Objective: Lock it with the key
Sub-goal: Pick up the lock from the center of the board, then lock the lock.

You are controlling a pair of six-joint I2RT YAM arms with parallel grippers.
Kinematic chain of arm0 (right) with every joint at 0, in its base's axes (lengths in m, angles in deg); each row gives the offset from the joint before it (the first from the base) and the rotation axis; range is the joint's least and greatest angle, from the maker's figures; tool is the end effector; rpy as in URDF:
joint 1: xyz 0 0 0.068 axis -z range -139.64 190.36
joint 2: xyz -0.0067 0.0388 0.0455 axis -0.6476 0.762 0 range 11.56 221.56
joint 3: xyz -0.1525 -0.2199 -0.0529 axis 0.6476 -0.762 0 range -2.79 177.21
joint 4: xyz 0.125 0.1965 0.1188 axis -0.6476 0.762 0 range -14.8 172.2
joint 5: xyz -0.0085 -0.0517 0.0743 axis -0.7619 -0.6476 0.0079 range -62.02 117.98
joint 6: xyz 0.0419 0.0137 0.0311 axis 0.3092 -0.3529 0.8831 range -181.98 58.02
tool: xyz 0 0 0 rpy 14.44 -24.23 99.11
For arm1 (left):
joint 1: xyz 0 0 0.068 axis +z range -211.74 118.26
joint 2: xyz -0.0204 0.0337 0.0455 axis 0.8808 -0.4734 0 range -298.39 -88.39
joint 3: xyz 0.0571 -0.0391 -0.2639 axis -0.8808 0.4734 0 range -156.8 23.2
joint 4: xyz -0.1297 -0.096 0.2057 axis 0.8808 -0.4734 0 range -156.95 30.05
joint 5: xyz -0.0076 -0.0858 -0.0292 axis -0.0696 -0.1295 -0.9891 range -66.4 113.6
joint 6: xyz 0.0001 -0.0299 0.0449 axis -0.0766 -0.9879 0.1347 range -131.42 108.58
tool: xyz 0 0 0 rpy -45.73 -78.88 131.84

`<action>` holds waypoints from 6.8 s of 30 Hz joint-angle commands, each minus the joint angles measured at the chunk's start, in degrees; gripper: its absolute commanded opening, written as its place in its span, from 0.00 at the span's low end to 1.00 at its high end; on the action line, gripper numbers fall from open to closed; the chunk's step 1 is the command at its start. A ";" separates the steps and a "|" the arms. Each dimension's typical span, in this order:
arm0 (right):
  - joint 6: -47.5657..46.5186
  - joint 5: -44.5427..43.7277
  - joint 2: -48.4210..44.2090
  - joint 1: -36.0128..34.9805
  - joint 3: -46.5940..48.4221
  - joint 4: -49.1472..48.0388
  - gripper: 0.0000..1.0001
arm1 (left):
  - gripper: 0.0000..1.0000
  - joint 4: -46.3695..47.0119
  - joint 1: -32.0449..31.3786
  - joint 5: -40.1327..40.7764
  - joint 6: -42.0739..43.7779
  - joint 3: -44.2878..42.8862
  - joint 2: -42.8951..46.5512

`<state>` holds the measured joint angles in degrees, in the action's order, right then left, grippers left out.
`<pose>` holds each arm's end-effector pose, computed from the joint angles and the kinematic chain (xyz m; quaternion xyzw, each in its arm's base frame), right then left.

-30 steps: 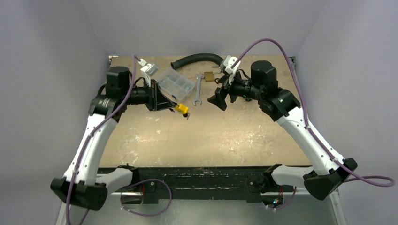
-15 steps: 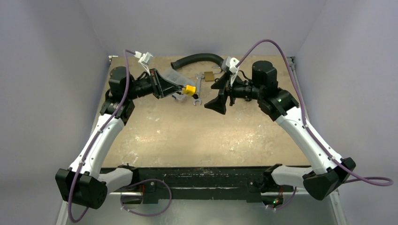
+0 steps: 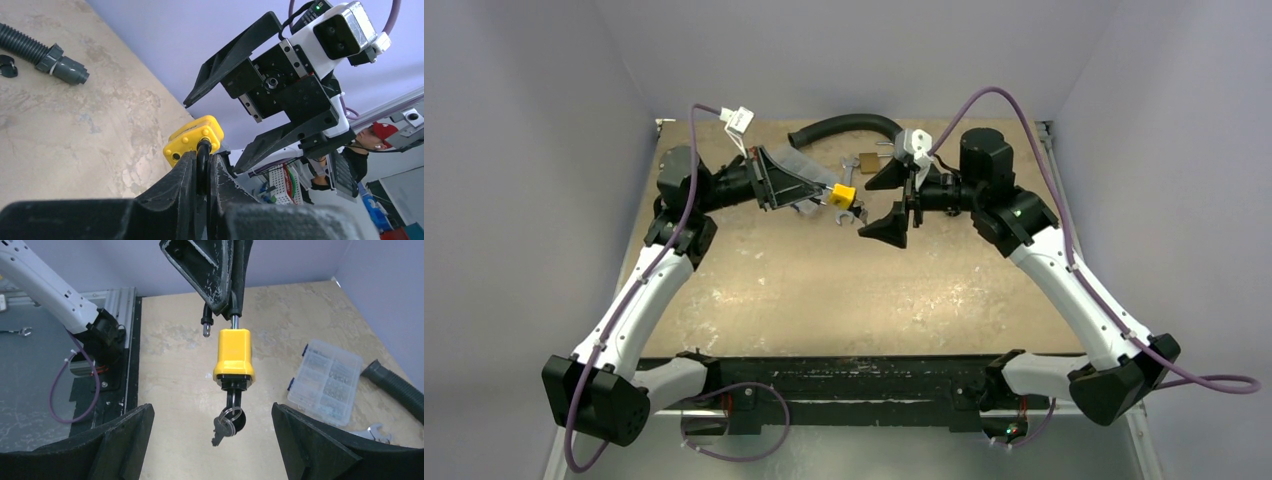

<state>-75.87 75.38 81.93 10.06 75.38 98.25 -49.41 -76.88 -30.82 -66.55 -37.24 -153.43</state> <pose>0.2117 0.1541 0.4290 -0.4998 0.5824 0.3955 0.5045 0.2355 -0.0937 0.4028 0.1155 0.6756 -0.6305 0.3641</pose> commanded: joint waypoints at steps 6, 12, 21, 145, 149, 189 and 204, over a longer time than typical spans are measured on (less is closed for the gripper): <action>6.52 2.80 2.32 0.02 0.92 -10.17 0.94 | 0.00 11.70 -0.42 -0.93 -8.93 0.68 2.06; 8.86 3.37 3.94 -0.39 1.57 -12.31 0.86 | 0.00 12.42 -0.67 -0.78 -9.89 1.34 2.37; 8.36 4.57 5.59 -2.00 2.34 -12.52 0.70 | 0.00 13.09 -0.86 -0.61 -10.17 2.26 2.53; 40.08 25.19 5.42 -1.54 -12.76 -41.52 0.00 | 0.00 -15.50 -15.27 -5.74 29.25 -0.02 0.51; 39.63 24.46 6.05 -2.04 -12.02 -41.10 0.00 | 0.00 -14.57 -16.72 -5.36 28.57 0.39 -0.17; 57.67 27.23 10.25 -4.84 -12.63 -61.91 0.00 | 0.00 -15.82 -27.32 0.06 27.51 -1.32 -6.71; 12.60 18.89 9.41 -6.52 3.04 -10.42 0.00 | 0.00 -14.01 -27.33 1.39 27.30 2.56 -4.51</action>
<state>-55.95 115.59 89.75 9.82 73.72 97.41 -58.89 -97.14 -37.29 -44.74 -37.88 -152.71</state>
